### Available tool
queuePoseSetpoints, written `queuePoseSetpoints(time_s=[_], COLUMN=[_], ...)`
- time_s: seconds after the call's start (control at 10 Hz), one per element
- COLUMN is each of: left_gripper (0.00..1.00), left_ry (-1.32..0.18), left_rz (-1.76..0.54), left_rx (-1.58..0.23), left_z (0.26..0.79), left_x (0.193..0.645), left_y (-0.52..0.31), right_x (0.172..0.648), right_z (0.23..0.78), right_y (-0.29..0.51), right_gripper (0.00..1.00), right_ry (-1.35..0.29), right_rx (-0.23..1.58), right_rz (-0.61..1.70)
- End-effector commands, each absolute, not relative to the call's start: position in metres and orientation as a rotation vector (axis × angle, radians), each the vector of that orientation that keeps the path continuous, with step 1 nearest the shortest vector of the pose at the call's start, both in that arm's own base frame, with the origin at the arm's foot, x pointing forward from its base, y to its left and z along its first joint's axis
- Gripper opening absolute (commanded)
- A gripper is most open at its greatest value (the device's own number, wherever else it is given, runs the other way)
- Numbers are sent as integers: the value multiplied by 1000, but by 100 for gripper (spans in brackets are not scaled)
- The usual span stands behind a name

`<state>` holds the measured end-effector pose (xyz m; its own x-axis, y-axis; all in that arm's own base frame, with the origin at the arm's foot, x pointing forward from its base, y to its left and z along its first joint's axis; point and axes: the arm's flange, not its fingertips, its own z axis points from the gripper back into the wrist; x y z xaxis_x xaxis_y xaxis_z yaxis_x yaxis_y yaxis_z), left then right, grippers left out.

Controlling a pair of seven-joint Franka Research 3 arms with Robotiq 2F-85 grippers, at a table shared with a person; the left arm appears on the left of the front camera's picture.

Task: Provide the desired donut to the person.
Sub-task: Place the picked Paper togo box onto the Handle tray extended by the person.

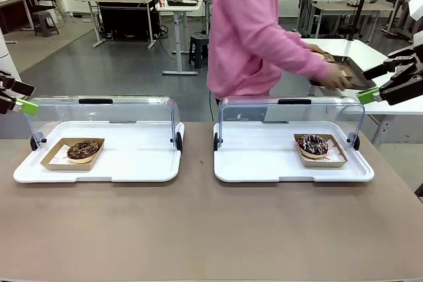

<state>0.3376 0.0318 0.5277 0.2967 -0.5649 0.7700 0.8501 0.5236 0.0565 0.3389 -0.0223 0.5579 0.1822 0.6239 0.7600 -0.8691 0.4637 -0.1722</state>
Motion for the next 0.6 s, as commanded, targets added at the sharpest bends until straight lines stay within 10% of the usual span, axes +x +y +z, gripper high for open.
queuePoseSetpoints(time_s=[0.0, 0.5], left_gripper=[100, 100], left_ry=[-831, -831], left_rz=[-966, -966], left_rx=[-397, -397], left_z=[528, 528], left_x=[337, 337], left_y=[35, 35], right_x=[338, 338], right_z=[556, 556], right_y=[-22, -22], right_gripper=[100, 100], right_ry=[-878, -878], right_rx=[329, 329], right_rz=[1082, 1082])
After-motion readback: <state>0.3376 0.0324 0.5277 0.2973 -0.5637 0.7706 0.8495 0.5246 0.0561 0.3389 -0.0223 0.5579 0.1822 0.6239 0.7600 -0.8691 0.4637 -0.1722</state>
